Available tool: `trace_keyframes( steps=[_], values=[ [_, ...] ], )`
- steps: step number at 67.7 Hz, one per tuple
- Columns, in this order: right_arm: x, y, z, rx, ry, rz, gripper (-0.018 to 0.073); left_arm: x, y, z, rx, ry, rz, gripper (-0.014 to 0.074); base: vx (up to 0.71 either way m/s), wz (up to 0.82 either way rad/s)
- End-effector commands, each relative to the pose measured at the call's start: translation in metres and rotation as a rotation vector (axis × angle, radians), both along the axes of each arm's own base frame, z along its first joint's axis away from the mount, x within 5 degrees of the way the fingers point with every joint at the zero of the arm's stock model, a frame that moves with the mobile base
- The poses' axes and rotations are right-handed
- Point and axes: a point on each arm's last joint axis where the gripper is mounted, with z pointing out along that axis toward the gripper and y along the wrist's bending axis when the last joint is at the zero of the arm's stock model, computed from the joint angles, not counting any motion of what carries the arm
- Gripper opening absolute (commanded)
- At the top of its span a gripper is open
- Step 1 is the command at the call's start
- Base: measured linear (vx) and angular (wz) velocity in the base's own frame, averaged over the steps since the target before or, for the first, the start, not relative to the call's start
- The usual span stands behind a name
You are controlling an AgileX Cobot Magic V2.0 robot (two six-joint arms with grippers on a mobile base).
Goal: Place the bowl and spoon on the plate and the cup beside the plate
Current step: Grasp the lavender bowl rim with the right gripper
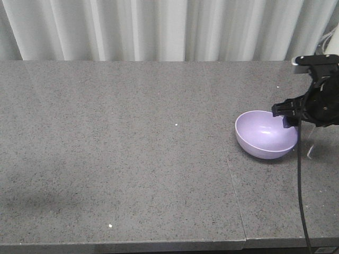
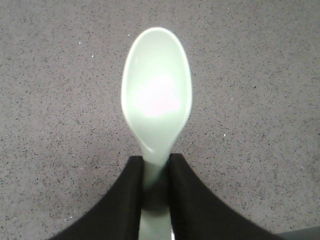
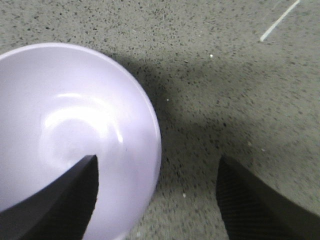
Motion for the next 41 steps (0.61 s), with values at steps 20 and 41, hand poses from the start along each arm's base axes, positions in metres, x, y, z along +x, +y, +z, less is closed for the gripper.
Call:
trace_keyframes(
  steps=[20, 41],
  values=[
    [0.029, -0.002, -0.027, -0.011, -0.023, 0.011, 0.0464, -0.006, -0.001, 0.010, -0.018, -0.058, -0.010, -0.0006, 0.00, 0.00],
    [0.029, -0.002, -0.030, -0.008, -0.001, 0.007, 0.0079, -0.006, -0.001, 0.010, -0.019, -0.059, -0.010, -0.0006, 0.00, 0.00]
  ],
)
